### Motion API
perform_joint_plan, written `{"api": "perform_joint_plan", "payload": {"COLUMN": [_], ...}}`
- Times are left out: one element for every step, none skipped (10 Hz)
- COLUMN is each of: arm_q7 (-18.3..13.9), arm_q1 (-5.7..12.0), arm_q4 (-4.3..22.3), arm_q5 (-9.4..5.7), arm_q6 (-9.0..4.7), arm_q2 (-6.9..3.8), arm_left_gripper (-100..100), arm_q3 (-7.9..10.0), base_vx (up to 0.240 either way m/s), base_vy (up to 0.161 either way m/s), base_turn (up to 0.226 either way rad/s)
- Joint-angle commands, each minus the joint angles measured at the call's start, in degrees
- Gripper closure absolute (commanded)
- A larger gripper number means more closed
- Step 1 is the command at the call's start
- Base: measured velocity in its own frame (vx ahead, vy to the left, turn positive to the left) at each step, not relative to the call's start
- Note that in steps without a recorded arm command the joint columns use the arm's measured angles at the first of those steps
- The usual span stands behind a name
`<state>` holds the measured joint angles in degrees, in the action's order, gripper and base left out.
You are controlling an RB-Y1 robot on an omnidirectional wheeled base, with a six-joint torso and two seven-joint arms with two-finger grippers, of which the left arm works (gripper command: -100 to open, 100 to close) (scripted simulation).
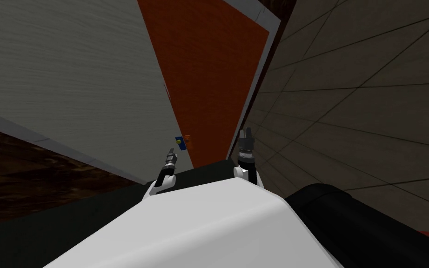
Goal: Pull the door open
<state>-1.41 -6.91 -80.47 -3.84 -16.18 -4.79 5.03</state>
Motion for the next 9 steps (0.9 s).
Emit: {"api": "perform_joint_plan", "payload": {"arm_q7": [0.00, -0.45, -0.69, -1.05, -1.35, -1.79, -2.13, -2.59, -2.59], "arm_q1": [0.00, -0.83, -1.20, -1.69, -2.05, -2.49, -2.75, -3.01, -3.01], "arm_q4": [0.00, 1.05, 1.51, 2.19, 2.75, 3.51, 4.08, 4.80, 4.80], "arm_q5": [0.00, -0.49, -0.73, -1.10, -1.40, -1.81, -2.13, -2.53, -2.53], "arm_q6": [0.00, -0.03, -0.08, -0.16, -0.23, -0.34, -0.43, -0.56, -0.56], "arm_q2": [0.00, -1.37, -2.04, -3.05, -3.86, -4.97, -5.79, -6.82, -6.82], "arm_left_gripper": [-100, -100, -100, -100, -100, -100, -100, -100, -100], "arm_q3": [0.00, 1.64, 2.40, 3.52, 4.40, 5.57, 6.40, 7.40, 7.40], "base_vx": [0.094, -0.020, -0.055, -0.066, -0.057, -0.022, 0.011, 0.039, 0.045], "base_vy": [0.019, 0.000, -0.001, 0.003, -0.005, -0.008, -0.006, -0.001, 0.007], "base_turn": [-0.011, 0.071, 0.071, 0.038, 0.024, 0.014, 0.007, -0.015, -0.003]}}
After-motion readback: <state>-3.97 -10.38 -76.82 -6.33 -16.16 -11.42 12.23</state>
